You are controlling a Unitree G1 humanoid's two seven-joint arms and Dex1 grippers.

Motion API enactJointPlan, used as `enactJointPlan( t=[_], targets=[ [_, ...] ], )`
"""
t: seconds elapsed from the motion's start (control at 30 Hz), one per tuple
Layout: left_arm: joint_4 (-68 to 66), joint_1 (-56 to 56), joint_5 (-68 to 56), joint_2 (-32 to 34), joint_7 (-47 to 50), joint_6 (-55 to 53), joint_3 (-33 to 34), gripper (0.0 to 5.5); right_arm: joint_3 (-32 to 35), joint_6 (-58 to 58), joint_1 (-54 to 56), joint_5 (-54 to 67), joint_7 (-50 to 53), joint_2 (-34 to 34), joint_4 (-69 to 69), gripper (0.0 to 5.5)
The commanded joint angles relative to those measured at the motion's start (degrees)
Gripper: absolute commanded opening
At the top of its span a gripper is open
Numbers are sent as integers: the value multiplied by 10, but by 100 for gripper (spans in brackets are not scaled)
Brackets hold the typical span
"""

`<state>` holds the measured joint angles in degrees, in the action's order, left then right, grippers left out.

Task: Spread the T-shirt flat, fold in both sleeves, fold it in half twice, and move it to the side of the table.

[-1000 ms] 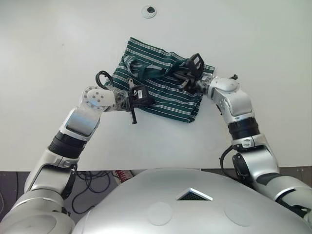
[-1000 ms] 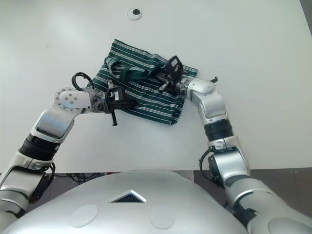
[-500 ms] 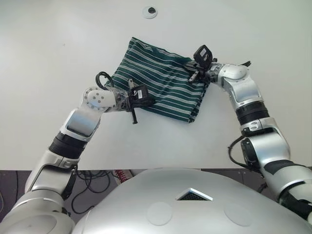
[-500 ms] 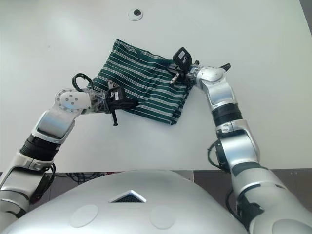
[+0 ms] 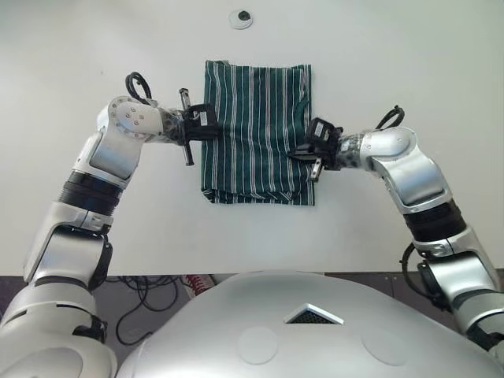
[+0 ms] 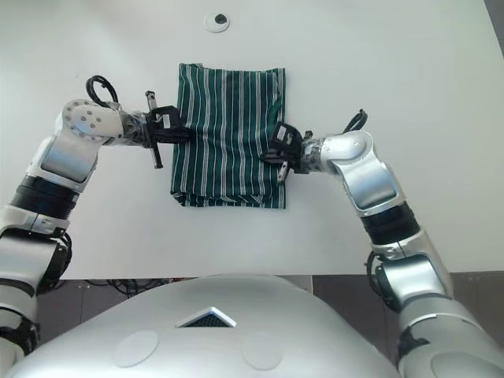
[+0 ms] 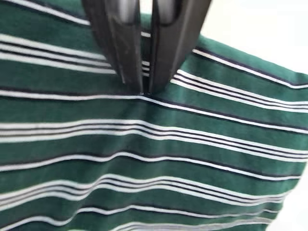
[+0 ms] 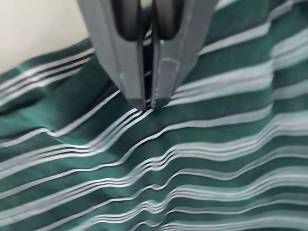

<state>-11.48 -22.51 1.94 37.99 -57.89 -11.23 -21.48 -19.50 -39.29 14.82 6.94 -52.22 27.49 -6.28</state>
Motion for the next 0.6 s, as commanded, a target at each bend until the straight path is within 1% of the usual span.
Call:
enactJointPlan(
  t=[0.03, 0.07, 0.17, 0.2, 0.27, 0.33, 0.47, 0.6],
  targets=[
    [97, 33, -55, 39, -3, -25, 89, 80, 74, -58, 14, 75, -21, 30, -129, 88],
    [135, 61, -62, 63, -11, -25, 109, 92, 81, -17, -5, 69, -43, 67, -153, 103],
    [216, 171, -55, 141, -39, 7, 143, 134, 73, 184, -86, -11, -93, 182, -146, 151],
    [229, 213, -34, 166, -38, 40, 148, 154, 72, 252, -117, -34, -103, 213, -129, 173],
    [240, 270, 9, 194, -20, 103, 150, 184, 79, 339, -167, -50, -116, 246, -105, 206],
    [250, 313, 41, 197, 4, 155, 144, 212, 83, 389, -195, -51, -114, 249, -86, 243],
    [221, 347, 126, 176, 61, 251, 98, 212, 67, 453, -208, -73, -75, 216, -58, 243],
    [186, 336, 186, 155, 103, 305, 60, 212, 35, 509, -205, -130, -10, 167, -32, 243]
  ],
)
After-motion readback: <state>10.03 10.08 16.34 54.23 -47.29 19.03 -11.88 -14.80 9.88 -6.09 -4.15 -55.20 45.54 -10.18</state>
